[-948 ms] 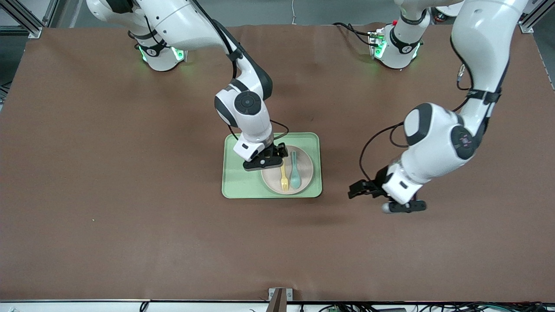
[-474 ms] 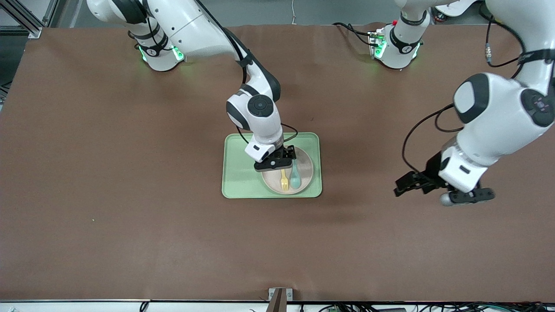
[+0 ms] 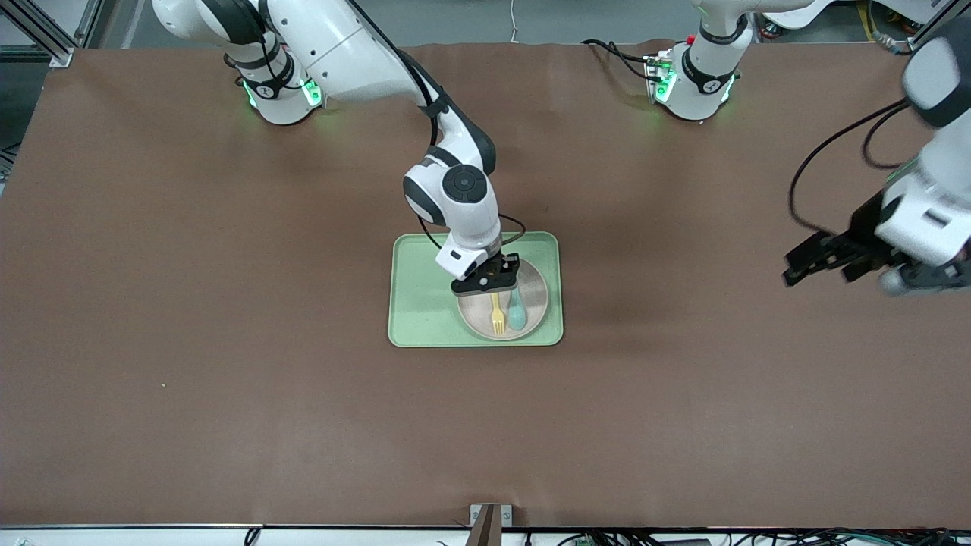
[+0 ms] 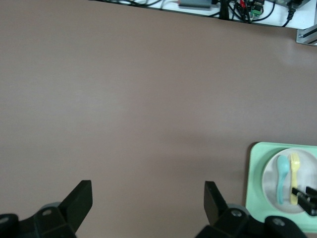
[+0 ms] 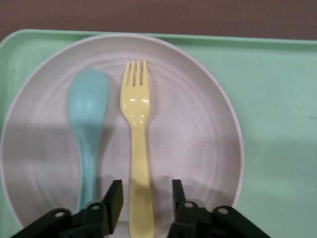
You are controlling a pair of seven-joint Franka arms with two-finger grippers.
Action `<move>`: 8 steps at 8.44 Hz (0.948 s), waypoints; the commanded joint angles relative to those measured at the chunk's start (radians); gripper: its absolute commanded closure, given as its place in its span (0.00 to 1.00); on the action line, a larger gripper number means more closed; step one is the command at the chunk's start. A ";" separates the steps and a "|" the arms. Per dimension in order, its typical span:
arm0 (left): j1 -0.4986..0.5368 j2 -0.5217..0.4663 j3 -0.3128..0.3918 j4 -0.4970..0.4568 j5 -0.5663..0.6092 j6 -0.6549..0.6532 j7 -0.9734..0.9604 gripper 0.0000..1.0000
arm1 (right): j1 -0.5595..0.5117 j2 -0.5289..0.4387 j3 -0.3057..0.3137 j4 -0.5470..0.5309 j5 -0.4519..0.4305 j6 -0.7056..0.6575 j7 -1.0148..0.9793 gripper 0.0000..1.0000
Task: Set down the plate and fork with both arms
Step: 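Grasp the yellow fork with the right gripper while the left gripper withdraws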
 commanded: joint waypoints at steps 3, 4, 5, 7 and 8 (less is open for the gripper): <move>-0.032 -0.142 0.031 -0.067 0.113 -0.160 0.030 0.01 | 0.011 0.024 -0.008 0.012 -0.020 0.002 0.052 0.68; -0.031 -0.118 0.032 -0.002 0.112 -0.176 0.030 0.01 | 0.011 0.022 -0.008 0.012 -0.020 -0.001 0.056 0.78; -0.029 -0.099 0.034 0.033 0.103 -0.200 0.032 0.01 | 0.013 0.019 -0.008 0.012 -0.023 -0.004 0.096 0.89; -0.026 -0.092 0.040 0.069 0.081 -0.202 0.032 0.01 | 0.014 0.012 -0.010 0.014 -0.018 -0.018 0.118 0.96; -0.025 -0.090 0.041 0.072 0.081 -0.202 0.040 0.01 | 0.016 -0.001 -0.010 0.014 -0.017 -0.022 0.160 0.98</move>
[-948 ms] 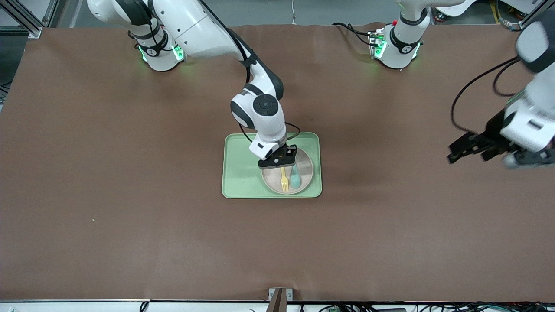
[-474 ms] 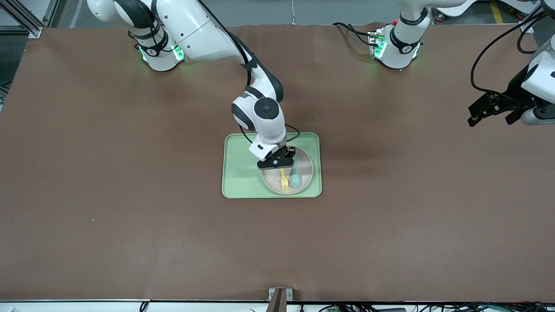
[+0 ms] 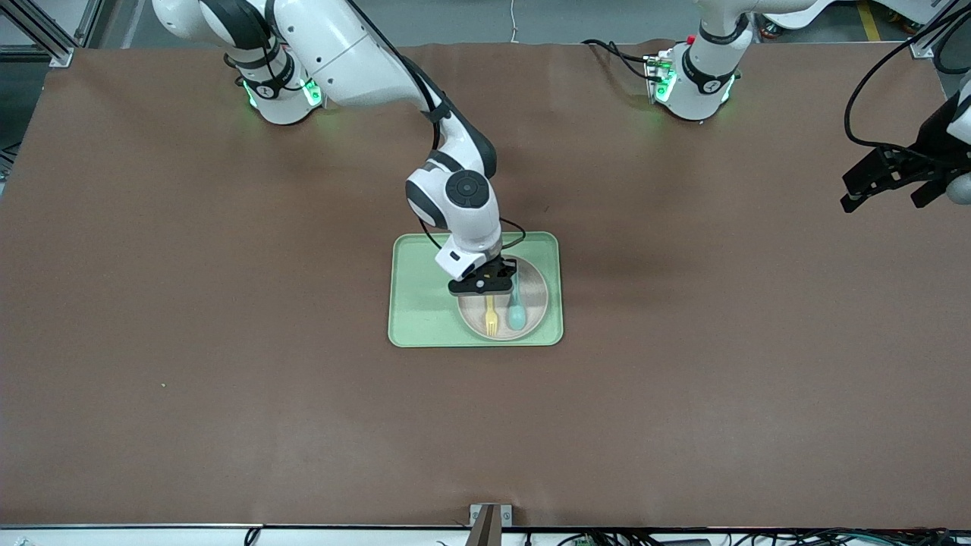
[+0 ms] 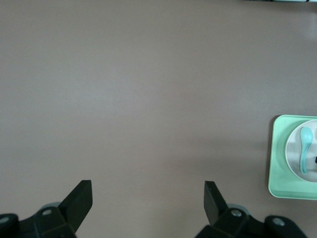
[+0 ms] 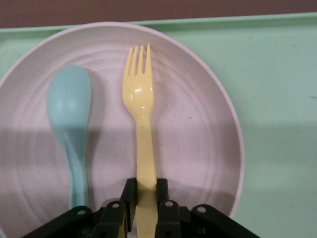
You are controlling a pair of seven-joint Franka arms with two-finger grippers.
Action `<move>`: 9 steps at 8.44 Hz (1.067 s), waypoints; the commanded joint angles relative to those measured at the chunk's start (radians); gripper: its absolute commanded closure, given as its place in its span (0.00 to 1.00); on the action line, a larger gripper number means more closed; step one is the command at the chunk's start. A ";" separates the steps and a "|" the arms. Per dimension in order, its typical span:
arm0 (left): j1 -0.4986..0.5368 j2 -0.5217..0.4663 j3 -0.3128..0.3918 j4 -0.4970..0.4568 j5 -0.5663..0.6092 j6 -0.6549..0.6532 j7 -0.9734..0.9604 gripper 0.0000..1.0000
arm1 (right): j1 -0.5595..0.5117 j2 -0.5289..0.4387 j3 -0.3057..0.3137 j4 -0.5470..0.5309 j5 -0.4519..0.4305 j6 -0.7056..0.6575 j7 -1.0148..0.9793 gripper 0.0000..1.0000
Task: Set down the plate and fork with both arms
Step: 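Lift the fork and set it on the tray beside the plate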
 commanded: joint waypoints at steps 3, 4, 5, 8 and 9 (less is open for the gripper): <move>0.002 0.024 0.006 0.040 -0.011 -0.027 0.099 0.01 | -0.002 -0.100 -0.005 -0.007 -0.008 -0.158 0.067 1.00; 0.005 0.022 0.006 0.041 -0.011 -0.028 0.093 0.01 | -0.034 -0.146 -0.003 -0.021 -0.008 -0.211 0.061 1.00; 0.001 0.024 0.005 0.038 -0.011 -0.028 0.079 0.01 | -0.050 -0.172 -0.002 -0.036 -0.008 -0.210 0.047 1.00; 0.002 0.022 0.003 0.037 -0.008 -0.028 0.081 0.01 | -0.194 -0.213 0.018 -0.192 -0.004 -0.156 -0.106 1.00; -0.001 0.022 0.003 0.037 -0.008 -0.028 0.079 0.01 | -0.205 -0.224 0.023 -0.229 -0.004 -0.110 -0.121 1.00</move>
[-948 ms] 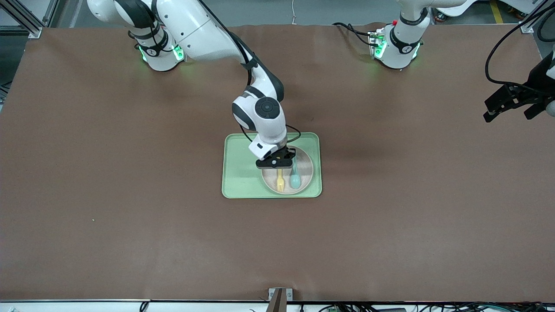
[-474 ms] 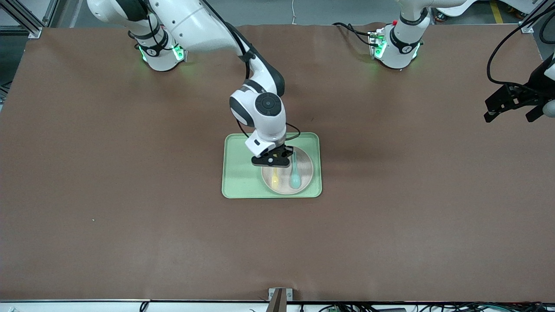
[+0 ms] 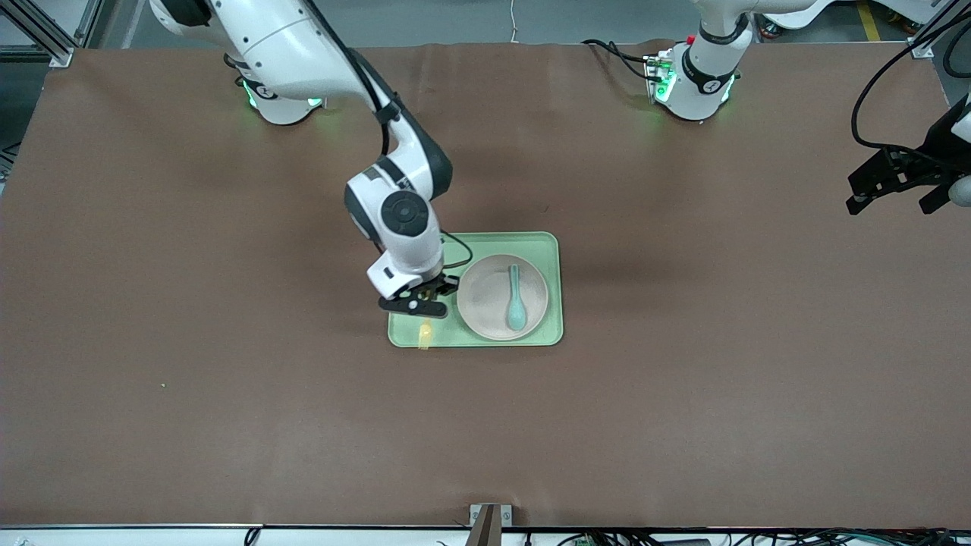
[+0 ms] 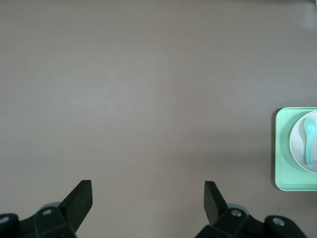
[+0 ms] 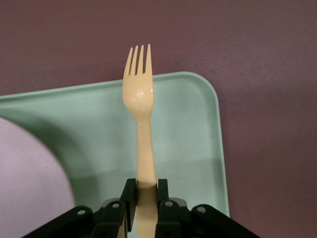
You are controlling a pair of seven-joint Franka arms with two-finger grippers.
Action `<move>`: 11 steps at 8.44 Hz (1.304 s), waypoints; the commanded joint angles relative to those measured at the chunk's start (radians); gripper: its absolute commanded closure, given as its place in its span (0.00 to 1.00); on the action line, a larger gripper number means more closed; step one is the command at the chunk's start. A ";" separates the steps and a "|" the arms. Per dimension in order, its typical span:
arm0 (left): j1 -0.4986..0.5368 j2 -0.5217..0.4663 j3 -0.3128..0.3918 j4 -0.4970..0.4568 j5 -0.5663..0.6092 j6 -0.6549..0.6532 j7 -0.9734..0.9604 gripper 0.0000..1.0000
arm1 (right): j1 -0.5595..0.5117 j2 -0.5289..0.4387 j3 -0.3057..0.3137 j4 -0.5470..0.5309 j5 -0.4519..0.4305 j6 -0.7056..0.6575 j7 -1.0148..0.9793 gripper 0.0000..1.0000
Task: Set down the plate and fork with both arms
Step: 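Lift the fork and set it on the tray beside the plate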
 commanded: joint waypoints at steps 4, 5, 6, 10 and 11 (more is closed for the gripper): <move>-0.001 0.007 -0.006 0.023 -0.007 -0.025 -0.006 0.01 | -0.015 -0.062 0.051 -0.174 0.004 0.127 -0.010 0.86; -0.001 0.007 -0.006 0.023 -0.007 -0.025 -0.007 0.01 | -0.015 -0.061 0.050 -0.177 0.007 0.121 -0.011 0.30; -0.003 0.007 -0.006 0.023 -0.007 -0.025 -0.006 0.01 | -0.016 -0.069 0.051 -0.176 0.007 0.111 -0.010 0.01; -0.027 0.018 -0.011 0.027 -0.012 -0.013 0.000 0.01 | -0.138 -0.300 0.058 -0.167 0.098 -0.121 -0.117 0.00; -0.033 0.031 -0.012 0.022 -0.015 0.018 -0.001 0.01 | -0.187 -0.385 0.055 -0.165 0.099 -0.198 -0.161 0.00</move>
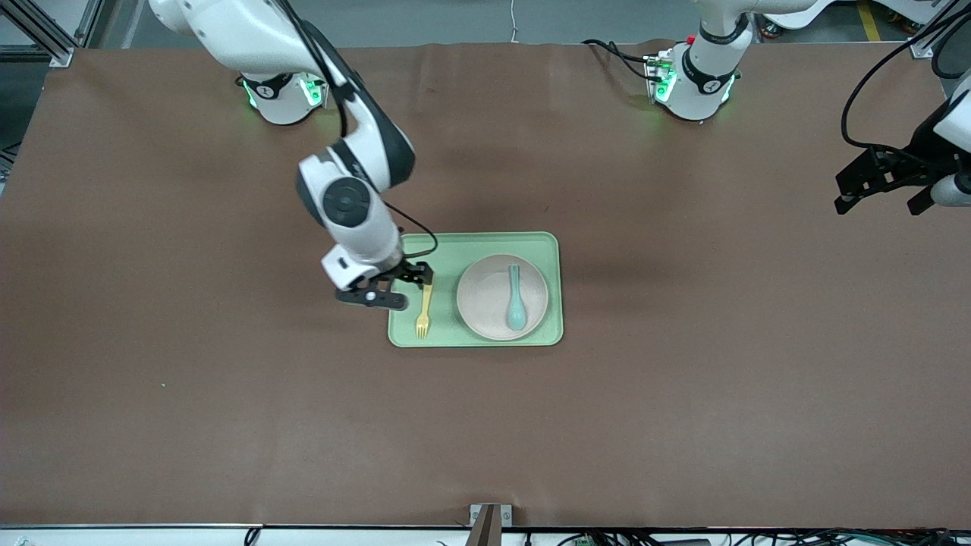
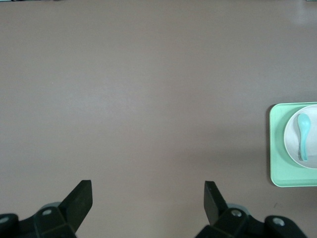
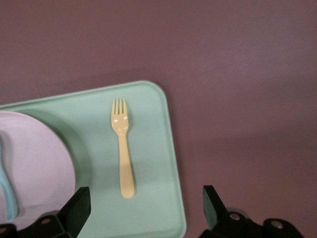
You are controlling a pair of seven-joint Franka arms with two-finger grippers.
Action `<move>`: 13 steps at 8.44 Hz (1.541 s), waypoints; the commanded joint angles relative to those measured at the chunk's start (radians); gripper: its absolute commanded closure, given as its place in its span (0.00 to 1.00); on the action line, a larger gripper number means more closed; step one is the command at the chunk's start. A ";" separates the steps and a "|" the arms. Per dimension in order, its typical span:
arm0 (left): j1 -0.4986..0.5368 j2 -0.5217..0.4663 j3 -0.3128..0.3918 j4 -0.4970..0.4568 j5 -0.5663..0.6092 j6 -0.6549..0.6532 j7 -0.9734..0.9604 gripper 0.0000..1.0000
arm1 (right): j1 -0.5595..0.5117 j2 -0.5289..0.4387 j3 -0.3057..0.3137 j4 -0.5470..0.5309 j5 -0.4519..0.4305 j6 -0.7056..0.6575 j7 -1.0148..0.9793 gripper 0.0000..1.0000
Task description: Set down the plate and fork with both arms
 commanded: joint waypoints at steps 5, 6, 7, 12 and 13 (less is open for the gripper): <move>0.000 0.038 -0.005 0.018 -0.046 0.045 0.006 0.01 | -0.359 -0.451 0.010 -0.053 0.010 -0.406 -0.345 0.00; 0.002 0.038 -0.005 0.019 -0.046 0.042 -0.006 0.01 | -0.407 -0.483 0.010 -0.053 0.010 -0.440 -0.416 0.00; 0.008 0.036 -0.005 0.022 -0.046 0.039 -0.005 0.01 | -0.459 -0.508 0.010 -0.052 0.010 -0.462 -0.485 0.00; 0.009 0.036 -0.004 0.027 -0.046 0.037 0.005 0.01 | -0.587 -0.493 0.012 0.186 0.007 -0.597 -0.679 0.00; 0.009 0.036 -0.004 0.029 -0.046 0.037 0.003 0.01 | -0.580 -0.469 0.019 0.235 -0.014 -0.624 -0.680 0.01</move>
